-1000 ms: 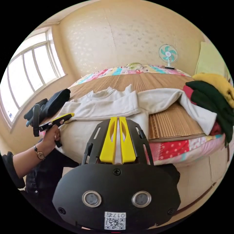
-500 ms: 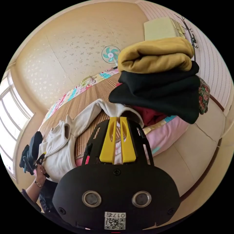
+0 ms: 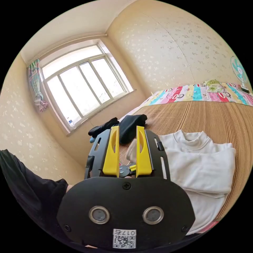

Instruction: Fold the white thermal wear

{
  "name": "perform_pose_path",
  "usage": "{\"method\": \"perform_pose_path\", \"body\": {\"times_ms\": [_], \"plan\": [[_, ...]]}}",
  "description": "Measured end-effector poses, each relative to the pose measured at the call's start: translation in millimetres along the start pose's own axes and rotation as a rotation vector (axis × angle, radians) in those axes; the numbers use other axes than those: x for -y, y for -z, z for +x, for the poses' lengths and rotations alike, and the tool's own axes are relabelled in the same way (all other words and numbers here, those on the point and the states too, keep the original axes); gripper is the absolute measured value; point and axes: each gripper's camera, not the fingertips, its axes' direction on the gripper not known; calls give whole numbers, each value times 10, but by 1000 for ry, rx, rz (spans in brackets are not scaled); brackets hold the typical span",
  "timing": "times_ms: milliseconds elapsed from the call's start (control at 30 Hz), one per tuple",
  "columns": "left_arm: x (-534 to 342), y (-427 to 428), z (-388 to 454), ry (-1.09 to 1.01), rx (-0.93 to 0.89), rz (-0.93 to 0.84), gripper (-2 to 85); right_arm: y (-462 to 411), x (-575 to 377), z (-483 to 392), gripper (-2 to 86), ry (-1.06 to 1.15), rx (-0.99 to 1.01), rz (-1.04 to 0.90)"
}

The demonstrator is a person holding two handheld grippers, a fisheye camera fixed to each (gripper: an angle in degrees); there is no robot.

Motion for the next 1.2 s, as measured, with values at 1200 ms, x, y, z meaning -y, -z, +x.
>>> {"method": "perform_pose_path", "body": {"times_ms": [1200], "plan": [[597, -290, 1280, -287, 271, -395, -7, -1340, -530, 1459, 4, -187, -737, -703]]}}
